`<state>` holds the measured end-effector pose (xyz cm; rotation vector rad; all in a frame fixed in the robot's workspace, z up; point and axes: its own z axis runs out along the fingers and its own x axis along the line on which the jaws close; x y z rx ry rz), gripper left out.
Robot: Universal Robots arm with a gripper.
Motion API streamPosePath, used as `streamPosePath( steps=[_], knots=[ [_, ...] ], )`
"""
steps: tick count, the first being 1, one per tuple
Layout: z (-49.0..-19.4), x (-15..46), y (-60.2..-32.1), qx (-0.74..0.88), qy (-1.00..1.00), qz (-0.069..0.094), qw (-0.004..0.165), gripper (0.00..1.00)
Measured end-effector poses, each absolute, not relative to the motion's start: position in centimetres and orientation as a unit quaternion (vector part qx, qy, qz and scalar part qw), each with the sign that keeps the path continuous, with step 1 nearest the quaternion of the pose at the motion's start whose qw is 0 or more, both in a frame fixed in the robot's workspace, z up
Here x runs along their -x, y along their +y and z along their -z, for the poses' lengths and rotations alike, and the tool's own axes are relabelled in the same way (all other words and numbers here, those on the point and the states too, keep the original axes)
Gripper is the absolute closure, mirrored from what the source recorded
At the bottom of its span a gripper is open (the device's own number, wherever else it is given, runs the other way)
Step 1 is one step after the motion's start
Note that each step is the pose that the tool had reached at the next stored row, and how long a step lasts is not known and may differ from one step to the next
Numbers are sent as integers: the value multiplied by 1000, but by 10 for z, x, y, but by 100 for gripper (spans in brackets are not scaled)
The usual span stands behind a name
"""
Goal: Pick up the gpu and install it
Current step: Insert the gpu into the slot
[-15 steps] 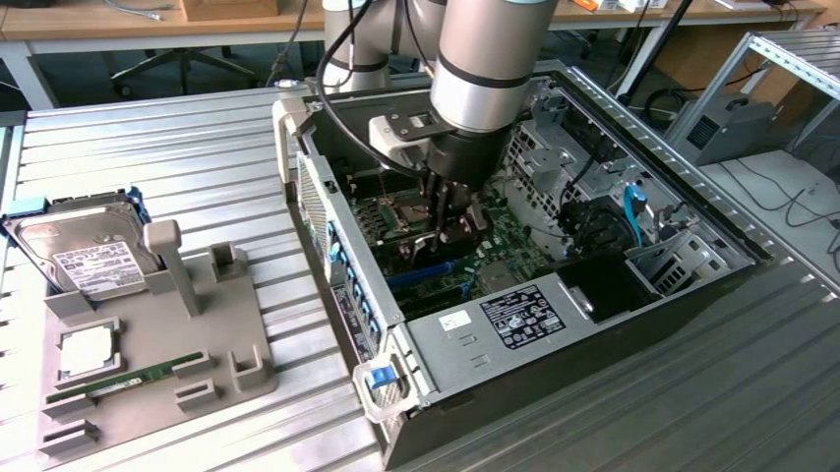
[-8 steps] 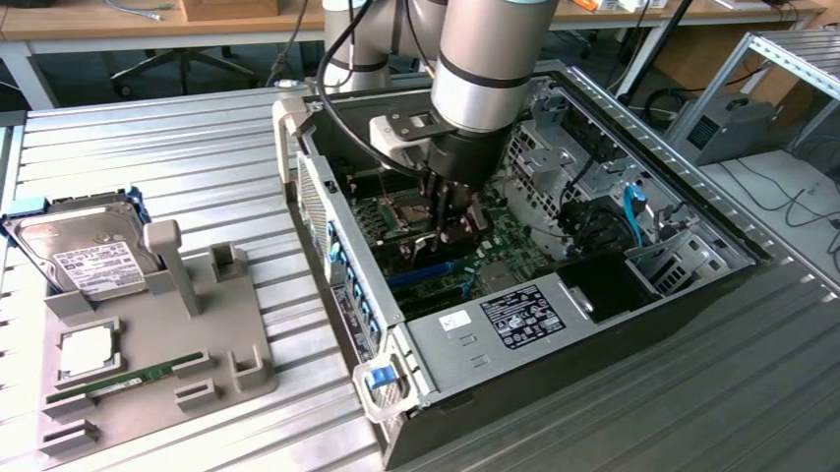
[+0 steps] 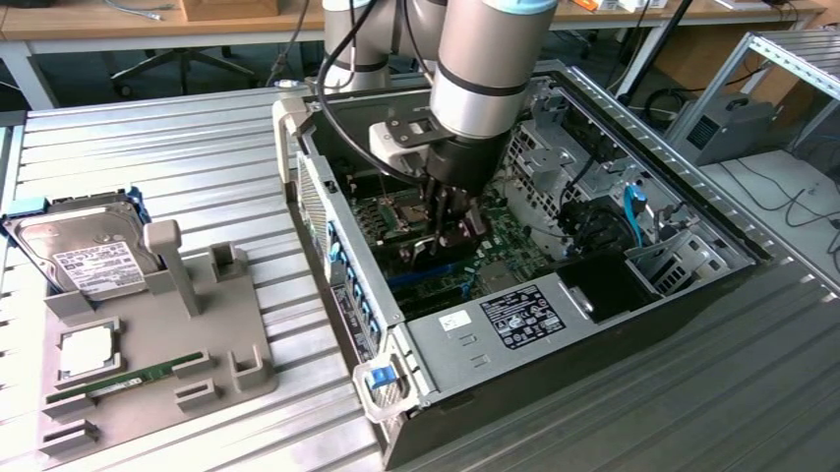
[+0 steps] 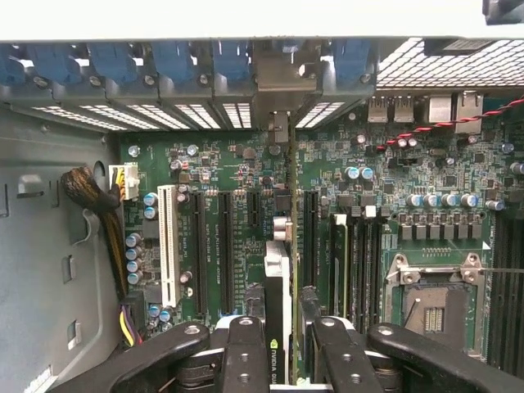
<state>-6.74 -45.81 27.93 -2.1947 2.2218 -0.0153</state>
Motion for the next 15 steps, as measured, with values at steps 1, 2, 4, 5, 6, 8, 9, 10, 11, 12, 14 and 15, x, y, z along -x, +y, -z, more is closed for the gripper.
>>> streamPosePath(
  steps=[1,2,4,5,6,8,9,10,11,12,14,15],
  knots=[
    [-279,67,-458,703,711,5,9,73],
    [-278,67,-458,703,712,5,10,73],
    [-277,67,-458,702,712,5,9,73],
    [-276,67,-458,702,712,5,9,73],
    [-275,67,-458,702,712,5,9,73],
    [-274,67,-458,702,712,5,9,73],
    [-274,67,-458,702,712,5,9,73],
    [-274,67,-458,702,712,5,9,73],
    [-273,67,-458,702,712,5,9,73],
    [-273,67,-458,702,712,5,9,73],
    [-273,67,-459,702,712,5,9,73],
    [-273,67,-459,702,712,5,9,73]
  ],
)
